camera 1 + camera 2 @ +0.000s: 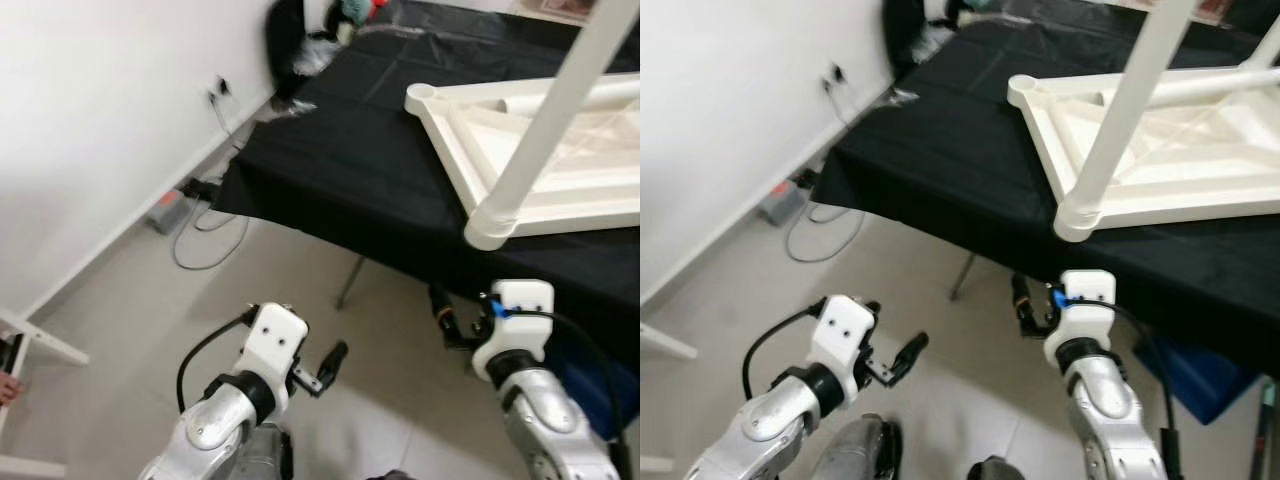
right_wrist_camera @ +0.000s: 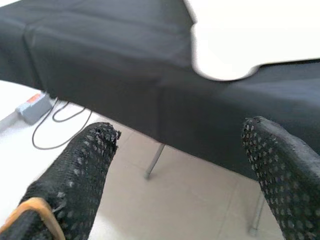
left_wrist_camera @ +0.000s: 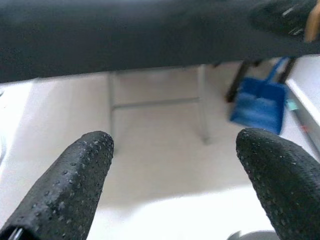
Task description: Building children table
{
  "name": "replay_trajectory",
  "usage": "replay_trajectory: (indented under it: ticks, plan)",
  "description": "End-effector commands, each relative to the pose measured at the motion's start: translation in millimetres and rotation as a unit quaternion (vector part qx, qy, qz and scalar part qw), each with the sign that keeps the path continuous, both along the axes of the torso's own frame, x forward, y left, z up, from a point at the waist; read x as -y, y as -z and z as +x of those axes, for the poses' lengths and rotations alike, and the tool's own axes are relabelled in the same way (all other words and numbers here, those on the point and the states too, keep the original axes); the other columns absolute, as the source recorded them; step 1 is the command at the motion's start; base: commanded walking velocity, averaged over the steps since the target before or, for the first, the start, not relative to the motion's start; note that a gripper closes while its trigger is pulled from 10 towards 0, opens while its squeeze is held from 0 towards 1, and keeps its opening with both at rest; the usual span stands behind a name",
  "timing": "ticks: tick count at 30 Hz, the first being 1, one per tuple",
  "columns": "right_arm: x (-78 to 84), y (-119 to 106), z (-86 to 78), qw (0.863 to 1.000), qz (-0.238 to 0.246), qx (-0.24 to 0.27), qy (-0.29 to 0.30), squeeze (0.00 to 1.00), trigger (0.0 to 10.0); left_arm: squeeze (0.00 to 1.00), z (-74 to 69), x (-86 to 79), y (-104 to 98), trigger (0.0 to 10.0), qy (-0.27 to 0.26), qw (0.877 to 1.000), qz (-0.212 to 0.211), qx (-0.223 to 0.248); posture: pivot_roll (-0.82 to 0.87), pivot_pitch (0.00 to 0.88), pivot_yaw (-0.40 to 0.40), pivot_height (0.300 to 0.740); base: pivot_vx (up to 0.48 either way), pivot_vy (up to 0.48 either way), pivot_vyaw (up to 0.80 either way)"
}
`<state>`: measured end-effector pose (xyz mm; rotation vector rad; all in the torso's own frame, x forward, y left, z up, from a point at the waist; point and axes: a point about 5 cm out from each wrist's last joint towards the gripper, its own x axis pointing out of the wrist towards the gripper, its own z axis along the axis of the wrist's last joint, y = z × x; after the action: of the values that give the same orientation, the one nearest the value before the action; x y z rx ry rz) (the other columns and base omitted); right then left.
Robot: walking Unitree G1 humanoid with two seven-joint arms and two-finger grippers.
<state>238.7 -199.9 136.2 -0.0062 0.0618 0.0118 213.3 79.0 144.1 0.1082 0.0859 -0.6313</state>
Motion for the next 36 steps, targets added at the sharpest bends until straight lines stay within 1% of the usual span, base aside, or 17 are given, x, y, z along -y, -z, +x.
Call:
replay_trajectory:
  ticks: [1, 6, 9, 11, 12, 15, 20, 23, 26, 27, 29, 30, 31, 32, 33, 34, 36]
  plan:
    - [-0.1, 3, -0.1, 1.000, 0.009, -0.001, -0.009, 0.00, 10.0, 0.00, 0.6, -3.0, 6, 10.0, -0.007, 1.000, 0.009, -0.006, 0.15, 0.206, -0.012, 0.740, 0.281, -0.386, 0.00]
    - [8.0, 0, 4.9, 1.000, 0.015, 0.019, -0.014, 0.00, 10.0, 0.00, 2.5, -3.3, 7, 10.0, -0.012, 1.000, 0.005, -0.004, 0.15, 0.203, -0.007, 0.740, 0.310, -0.361, 0.00]
    - [19.7, -5, 14.5, 0.999, 0.019, 0.029, 0.001, 0.00, 10.0, 0.00, 6.0, -4.9, 9, 10.0, -0.024, 1.000, 0.003, -0.005, 0.15, 0.201, -0.006, 0.740, 0.387, -0.272, 0.00]
    - [21.4, -6, 15.9, 0.999, 0.020, 0.030, 0.004, 0.00, 10.0, 0.00, 6.6, -5.3, 9, 10.0, -0.027, 1.000, 0.003, -0.005, 0.15, 0.201, -0.006, 0.740, 0.403, -0.120, 0.00]
    - [27.0, -8, 20.0, 0.999, 0.022, 0.034, 0.012, 0.00, 10.0, 0.00, 7.7, -5.6, 9, 10.0, -0.031, 1.000, 0.000, -0.005, 0.15, 0.197, -0.006, 0.740, 0.375, 0.000, 0.00]
    - [41.5, -13, 29.6, 0.998, 0.020, 0.042, 0.032, 0.00, 10.0, 0.00, 10.3, -5.8, 11, 10.0, -0.035, 0.999, -0.009, -0.008, 0.15, 0.193, -0.006, 0.740, 0.000, 0.000, 0.00]
    - [45.7, -16, 31.7, 0.998, 0.016, 0.054, 0.017, 0.00, 10.0, 0.00, 9.8, -3.9, 10, 10.0, -0.024, 1.000, -0.009, -0.003, 0.15, 0.189, -0.011, 0.740, 0.000, 0.000, 0.00]
    - [56.9, -16, 35.9, 0.999, 0.006, 0.047, 0.004, 0.00, 10.0, 0.00, 10.8, -3.9, 11, 10.0, -0.029, 1.000, -0.010, -0.001, 0.15, 0.185, -0.011, 0.740, 0.000, 0.000, 0.00]
    - [62.4, -14, 37.6, 0.999, -0.004, 0.039, 0.006, 0.00, 10.0, 0.00, 11.1, -3.9, 12, 10.0, -0.030, 0.999, -0.011, -0.001, 0.15, 0.185, -0.011, 0.740, 0.000, 0.000, 0.00]
    - [75.3, -15, 40.0, 0.999, -0.024, 0.035, 0.028, 0.00, 10.0, 0.00, 11.0, -3.4, 11, 10.0, -0.030, 0.999, -0.012, 0.000, 0.15, 0.184, -0.013, 0.740, 0.000, 0.000, 0.00]
    - [75.3, -15, 40.0, 0.999, -0.024, 0.035, 0.028, 0.00, 10.0, 0.00, 11.0, -3.4, 11, 10.0, -0.030, 0.999, -0.012, 0.000, 0.15, 0.184, -0.013, 0.740, 0.000, 0.000, 0.00]
    - [91.2, -18, 41.7, 0.996, -0.046, 0.035, 0.067, 0.00, 10.0, 0.00, 10.8, -3.1, 11, 10.0, -0.030, 0.999, -0.012, 0.002, 0.15, 0.183, -0.016, 0.740, 0.000, 0.000, 0.00]
    - [105.0, -23, 43.7, 0.993, -0.048, 0.043, 0.101, 0.00, 10.0, 0.00, 10.6, -3.1, 11, 10.0, -0.031, 0.999, -0.012, 0.003, 0.15, 0.186, -0.013, 0.740, 0.000, 0.000, 0.00]
    - [105.0, -23, 43.7, 0.993, -0.048, 0.043, 0.101, 0.00, 10.0, 0.00, 10.6, -3.1, 11, 10.0, -0.031, 0.999, -0.012, 0.003, 0.15, 0.186, -0.013, 0.740, 0.000, 0.000, 0.00]
    - [107.1, -31, 47.5, 0.994, -0.031, 0.058, 0.093, 1.00, 10.0, 0.00, 10.3, -3.2, 11, 10.0, -0.032, 0.999, -0.013, 0.004, 0.15, 0.186, -0.012, 0.740, 0.000, 0.000, 0.00]
    - [106.0, -35, 50.1, 0.994, -0.017, 0.068, 0.079, 1.00, 10.0, 0.00, 10.2, -3.3, 11, 10.0, -0.033, 0.999, -0.014, 0.004, 0.15, 0.186, -0.012, 0.740, 0.000, 0.000, 0.00]
    - [92.7, -37, 55.1, 0.998, 0.006, 0.068, 0.013, 1.00, 10.0, 0.00, 10.3, -3.4, 10, 10.0, -0.031, 0.999, -0.011, 0.007, 0.15, 0.189, -0.011, 0.740, 0.000, 0.000, 0.00]
